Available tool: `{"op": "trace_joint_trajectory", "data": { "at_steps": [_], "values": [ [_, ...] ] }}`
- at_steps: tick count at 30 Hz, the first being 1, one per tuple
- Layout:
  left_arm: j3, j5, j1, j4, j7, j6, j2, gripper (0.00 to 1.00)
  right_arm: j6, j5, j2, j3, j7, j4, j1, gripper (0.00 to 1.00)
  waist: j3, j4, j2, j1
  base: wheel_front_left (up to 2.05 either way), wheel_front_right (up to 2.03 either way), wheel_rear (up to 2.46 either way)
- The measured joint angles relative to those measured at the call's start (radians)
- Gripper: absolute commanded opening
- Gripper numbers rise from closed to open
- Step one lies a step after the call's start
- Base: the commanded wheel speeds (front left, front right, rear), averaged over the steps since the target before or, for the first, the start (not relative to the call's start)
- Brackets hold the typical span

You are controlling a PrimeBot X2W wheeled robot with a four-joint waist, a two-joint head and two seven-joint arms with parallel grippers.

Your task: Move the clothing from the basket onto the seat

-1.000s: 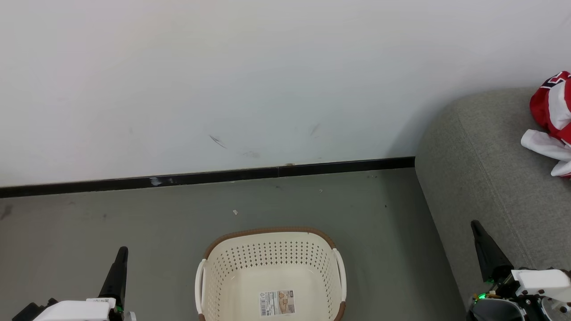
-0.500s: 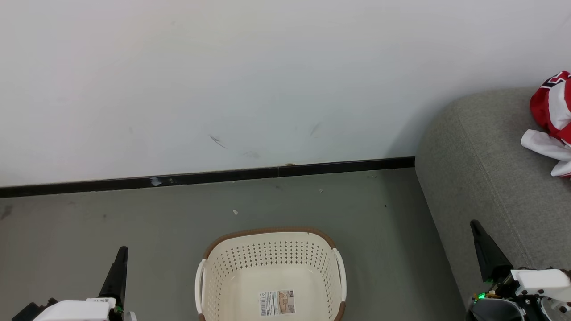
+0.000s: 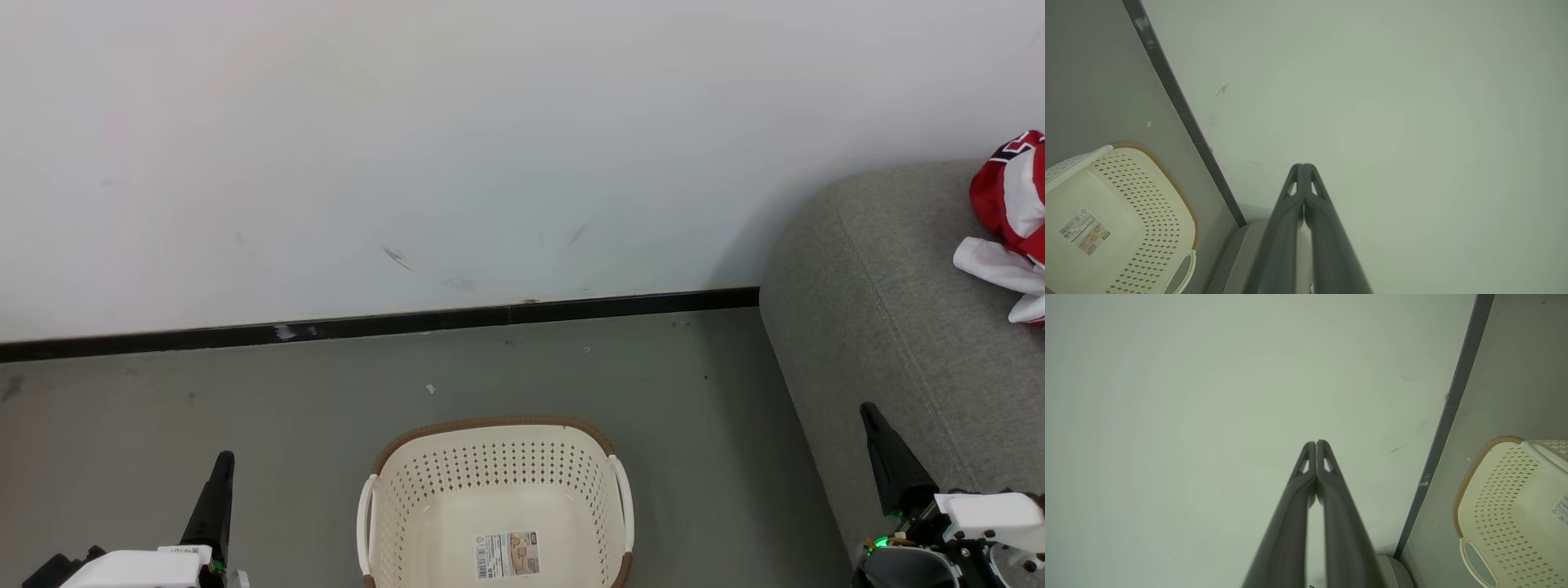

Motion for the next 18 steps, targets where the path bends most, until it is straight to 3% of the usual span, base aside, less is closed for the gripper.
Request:
{"op": "trace_joint_trajectory", "data": {
  "at_steps": [18],
  "values": [
    [0.000,0.000,0.000,-0.001,0.000,0.000,0.000,0.00,0.000,0.000,0.000,0.001,0.000,-0.001,0.000,0.00,0.000,0.000,0.0000,-0.0001,0.00,0.00,0.00]
  ]
}}
